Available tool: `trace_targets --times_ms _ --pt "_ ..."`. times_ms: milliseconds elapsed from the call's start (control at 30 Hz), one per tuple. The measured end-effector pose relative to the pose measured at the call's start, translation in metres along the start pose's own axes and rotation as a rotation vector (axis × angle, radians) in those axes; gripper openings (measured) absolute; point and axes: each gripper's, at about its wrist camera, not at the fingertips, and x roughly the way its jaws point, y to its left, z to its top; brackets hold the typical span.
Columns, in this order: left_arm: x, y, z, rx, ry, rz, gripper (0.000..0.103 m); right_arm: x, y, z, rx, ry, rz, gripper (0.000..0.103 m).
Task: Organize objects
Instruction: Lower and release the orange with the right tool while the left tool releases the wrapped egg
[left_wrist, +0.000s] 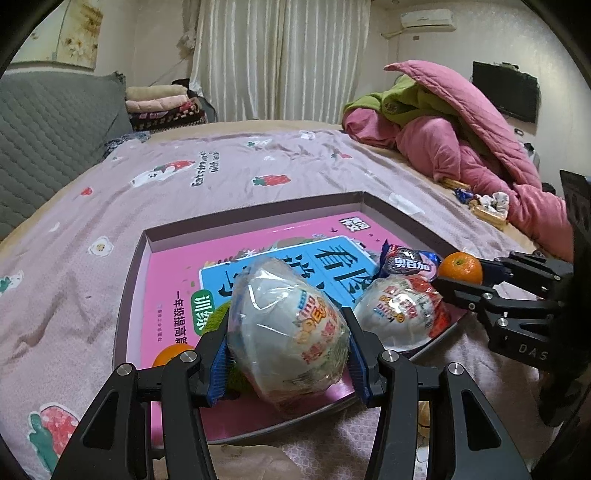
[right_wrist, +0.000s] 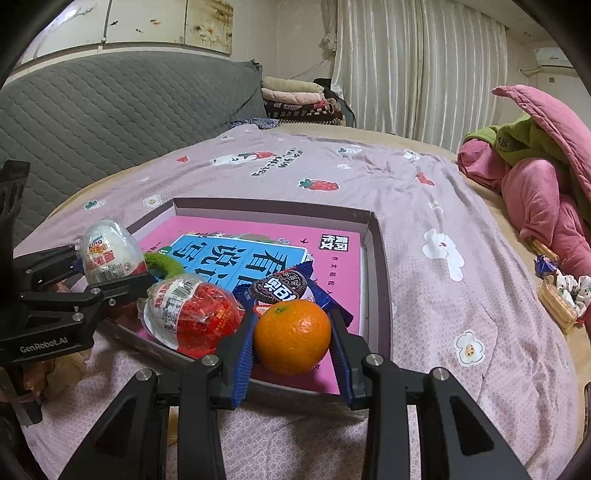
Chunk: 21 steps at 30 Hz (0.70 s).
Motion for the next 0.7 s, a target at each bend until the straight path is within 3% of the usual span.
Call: trace_targets --times_ms 700 --pt "-0.0009 0.0048 0.0012 -0.021 0.015 0.006 0.055 0.0070 -0.0009 -0.0022 0.010 0.027 0.032 0.038"
